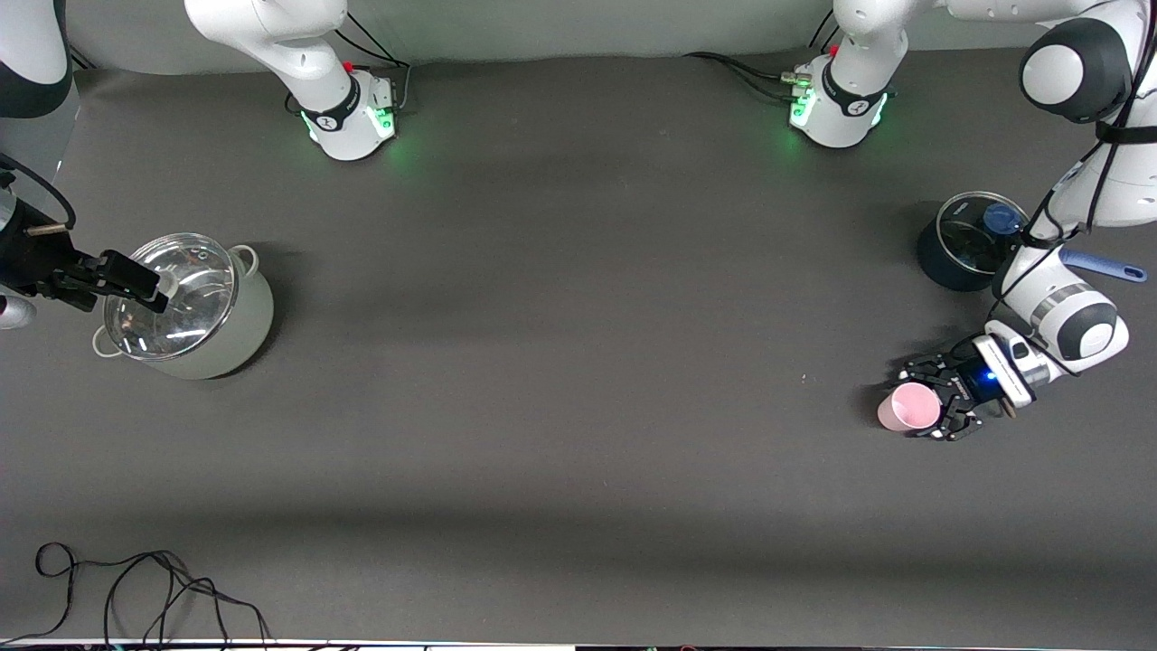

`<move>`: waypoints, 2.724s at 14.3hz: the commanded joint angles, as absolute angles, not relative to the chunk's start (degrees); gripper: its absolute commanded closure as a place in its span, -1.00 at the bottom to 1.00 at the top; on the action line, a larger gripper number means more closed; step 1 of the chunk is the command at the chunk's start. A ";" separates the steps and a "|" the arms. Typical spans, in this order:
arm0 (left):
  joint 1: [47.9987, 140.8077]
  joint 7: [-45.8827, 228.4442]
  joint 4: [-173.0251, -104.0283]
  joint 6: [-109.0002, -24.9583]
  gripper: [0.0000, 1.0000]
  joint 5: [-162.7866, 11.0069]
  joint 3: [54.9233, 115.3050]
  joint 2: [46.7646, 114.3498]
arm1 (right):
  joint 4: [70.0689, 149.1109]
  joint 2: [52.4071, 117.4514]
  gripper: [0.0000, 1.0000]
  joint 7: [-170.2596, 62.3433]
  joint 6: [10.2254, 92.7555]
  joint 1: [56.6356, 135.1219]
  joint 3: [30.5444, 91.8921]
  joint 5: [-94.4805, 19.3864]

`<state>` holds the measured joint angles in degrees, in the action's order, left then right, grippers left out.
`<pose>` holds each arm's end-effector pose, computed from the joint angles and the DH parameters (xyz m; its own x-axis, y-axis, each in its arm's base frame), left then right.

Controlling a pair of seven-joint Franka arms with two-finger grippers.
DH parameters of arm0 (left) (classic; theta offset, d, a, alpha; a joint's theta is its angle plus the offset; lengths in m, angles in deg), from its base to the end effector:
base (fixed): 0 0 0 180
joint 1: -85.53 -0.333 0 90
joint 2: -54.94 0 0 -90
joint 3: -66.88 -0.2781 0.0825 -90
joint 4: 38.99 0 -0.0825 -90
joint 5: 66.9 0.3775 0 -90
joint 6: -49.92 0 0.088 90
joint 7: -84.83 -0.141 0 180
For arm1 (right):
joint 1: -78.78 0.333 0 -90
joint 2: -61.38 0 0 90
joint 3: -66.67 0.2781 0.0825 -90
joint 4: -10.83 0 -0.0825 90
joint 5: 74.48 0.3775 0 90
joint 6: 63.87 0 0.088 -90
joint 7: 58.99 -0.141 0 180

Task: Transfer pink cup from left to right arm
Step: 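Move the left gripper down over the pink cup, then close the left gripper around the pink cup, then lift the pink cup with the left gripper toward the table middle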

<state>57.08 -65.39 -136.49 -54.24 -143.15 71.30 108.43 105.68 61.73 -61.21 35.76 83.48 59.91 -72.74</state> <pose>0.5632 0.1272 0.0323 0.0869 -0.2525 0.9637 -0.9350 -0.3547 -0.0086 0.5660 -0.0164 0.5248 0.9939 -0.0795 0.0760 -0.0772 -0.9965 -0.0325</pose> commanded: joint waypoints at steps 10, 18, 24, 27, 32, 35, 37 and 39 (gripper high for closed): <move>58.37 -66.52 -137.16 -55.81 -0.23 -146.00 71.80 108.55 | 104.70 62.17 -0.99 -60.57 35.63 83.79 59.37 -72.02; 62.23 -51.96 -136.64 -60.46 0.21 -145.91 72.06 101.80 | 104.70 62.17 -0.99 -60.57 35.54 83.97 59.46 -72.02; 72.86 -29.63 -142.25 -66.45 0.29 -145.91 72.15 85.90 | 104.70 61.73 -0.99 -61.10 34.93 83.97 59.46 -72.02; 79.09 -17.52 -143.76 -67.84 0.29 -146.00 72.41 79.30 | 104.61 61.55 -0.99 -65.12 34.57 83.97 59.46 -70.63; 89.46 -10.88 -144.19 -74.07 0.27 -146.00 72.77 73.14 | 104.00 61.29 -0.99 -85.57 32.91 84.66 60.25 -67.01; 98.60 -11.50 -146.39 -84.18 0.25 -146.00 72.85 67.70 | 103.38 61.11 -0.99 -98.66 32.55 88.26 60.43 -63.77; 103.17 -12.81 -147.79 -88.14 0.25 -146.00 73.03 64.36 | 100.93 61.99 -0.99 -111.31 32.55 93.26 60.43 -62.97; 108.44 -13.61 -149.55 -94.01 0.26 -146.00 73.03 61.37 | 98.47 63.21 -0.99 -123.53 33.42 99.84 60.43 -62.97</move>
<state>104.10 -12.01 -144.92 -89.57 -145.25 74.06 66.52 102.01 61.57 -112.93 33.85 94.53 60.90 -63.96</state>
